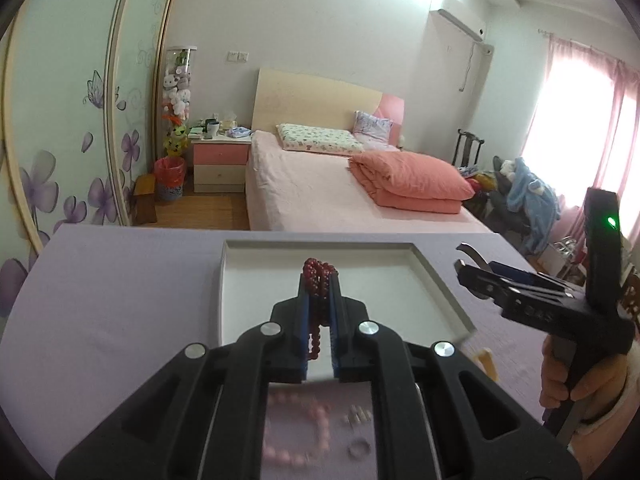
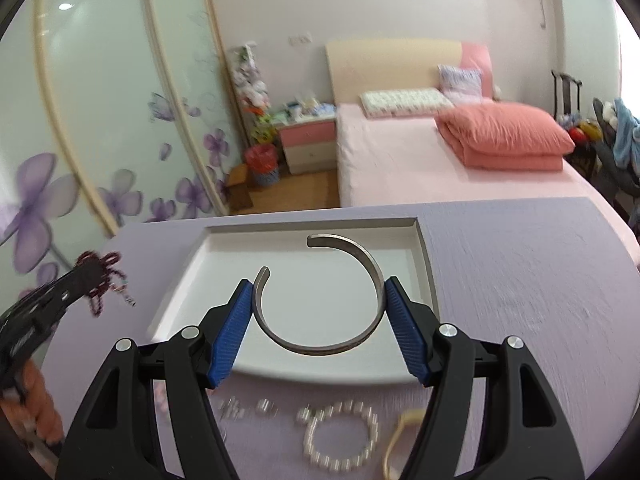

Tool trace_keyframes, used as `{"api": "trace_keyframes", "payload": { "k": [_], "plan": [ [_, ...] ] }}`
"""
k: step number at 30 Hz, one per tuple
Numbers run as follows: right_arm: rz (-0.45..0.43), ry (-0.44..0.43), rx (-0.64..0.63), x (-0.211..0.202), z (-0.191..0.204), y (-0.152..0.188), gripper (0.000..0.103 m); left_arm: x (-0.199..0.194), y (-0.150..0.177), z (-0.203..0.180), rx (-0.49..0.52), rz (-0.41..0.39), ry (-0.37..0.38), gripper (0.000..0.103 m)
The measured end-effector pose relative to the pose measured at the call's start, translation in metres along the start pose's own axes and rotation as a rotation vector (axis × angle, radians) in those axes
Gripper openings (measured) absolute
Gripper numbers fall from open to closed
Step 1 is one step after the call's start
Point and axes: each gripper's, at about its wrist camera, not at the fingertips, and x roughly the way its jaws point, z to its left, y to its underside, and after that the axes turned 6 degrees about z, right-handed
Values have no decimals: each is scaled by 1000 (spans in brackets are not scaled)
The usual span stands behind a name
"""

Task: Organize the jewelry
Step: 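Drop cuff into grey tray from right tool while left tool releases red beads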

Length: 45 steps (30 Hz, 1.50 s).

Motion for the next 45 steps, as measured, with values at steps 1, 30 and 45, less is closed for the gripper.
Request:
{"api": "trace_keyframes", "payload": {
  "k": [1,30,45],
  "plan": [
    [24,10,5,15,-1,-10,67,12,-8,2,-1,12,-4,9],
    [260,78,93,99,-36,-23,84,148,-27,38,-11,146,-32,9],
    [111,33,20,47,-31,-6,84,123,-18,47,-70,111,-89,45]
  ]
}}
